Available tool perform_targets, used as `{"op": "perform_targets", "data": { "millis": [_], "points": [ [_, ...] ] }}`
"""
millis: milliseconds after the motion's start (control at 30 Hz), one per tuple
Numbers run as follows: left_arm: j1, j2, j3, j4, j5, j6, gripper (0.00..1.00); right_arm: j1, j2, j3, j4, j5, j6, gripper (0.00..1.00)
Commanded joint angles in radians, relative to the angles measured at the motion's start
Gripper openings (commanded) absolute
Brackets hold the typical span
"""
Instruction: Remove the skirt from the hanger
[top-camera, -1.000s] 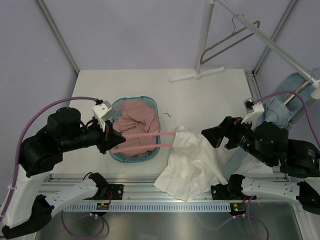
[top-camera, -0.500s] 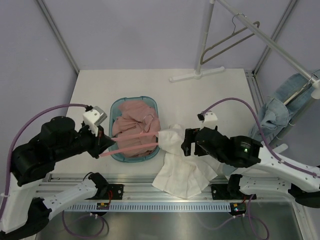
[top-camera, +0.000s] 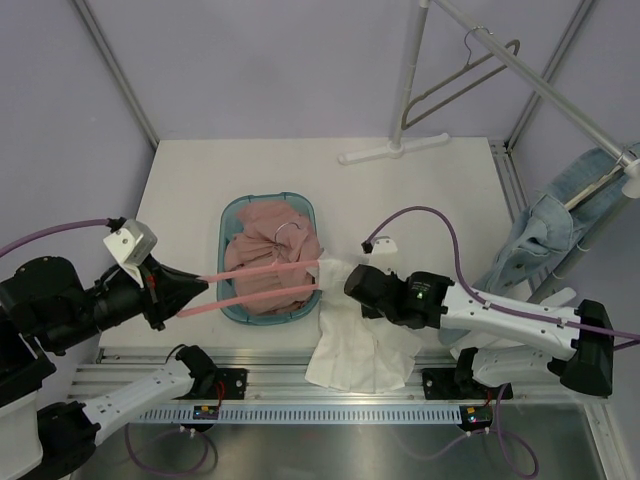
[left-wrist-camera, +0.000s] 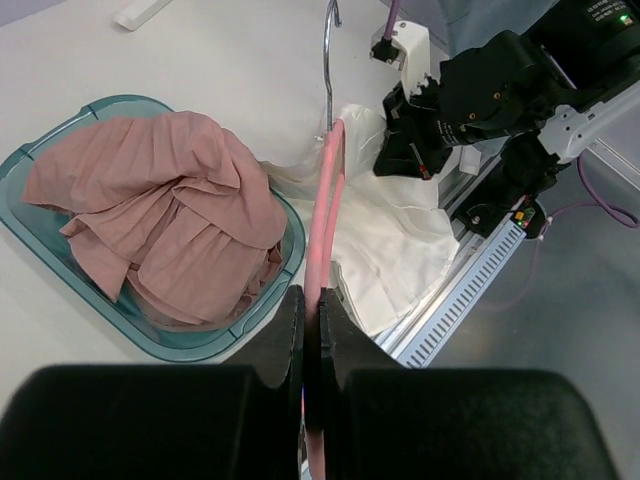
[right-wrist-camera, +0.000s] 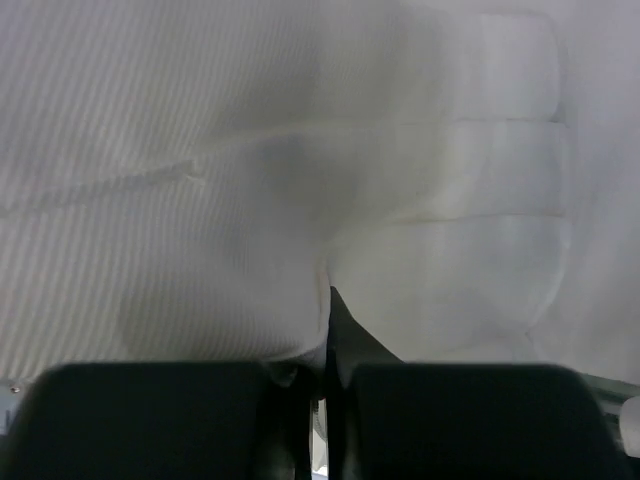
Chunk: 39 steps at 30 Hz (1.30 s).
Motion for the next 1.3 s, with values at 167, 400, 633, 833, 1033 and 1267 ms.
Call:
{"op": "perform_targets", "data": {
  "millis": [167,400,633,833,1033,1267],
  "points": [
    [-0.004,-0.063,0.001,0.192,-0.111,-0.007,0.00,-0.004,-0.192,-0.047,-0.128,0.147,0.197,0.00],
    [-0.003,0.017,0.064,0.171,-0.120,0.044,0.00,-0.002,-0.366,0.054,-0.370,0.322,0.311,0.00],
    [-0.004,-0.021,0.038,0.293,-0.064,0.053,0.00,-0.004,-0.397,0.009,-0.254,0.248,0.144,0.00],
    [-0.004,0.087,-0.054,0.534,0.108,0.030,0.00,-0.002,-0.305,-0.097,0.027,-0.019,-0.017,0.00],
    [-0.003,0.253,-0.070,0.807,0.214,-0.024,0.00,0.018,-0.260,-0.117,0.086,-0.063,-0.010,0.00],
    [-0.012,0.504,-0.013,1.078,0.248,-0.080,0.00,0.016,-0.294,-0.159,0.149,-0.107,0.030,0.00]
  ]
}}
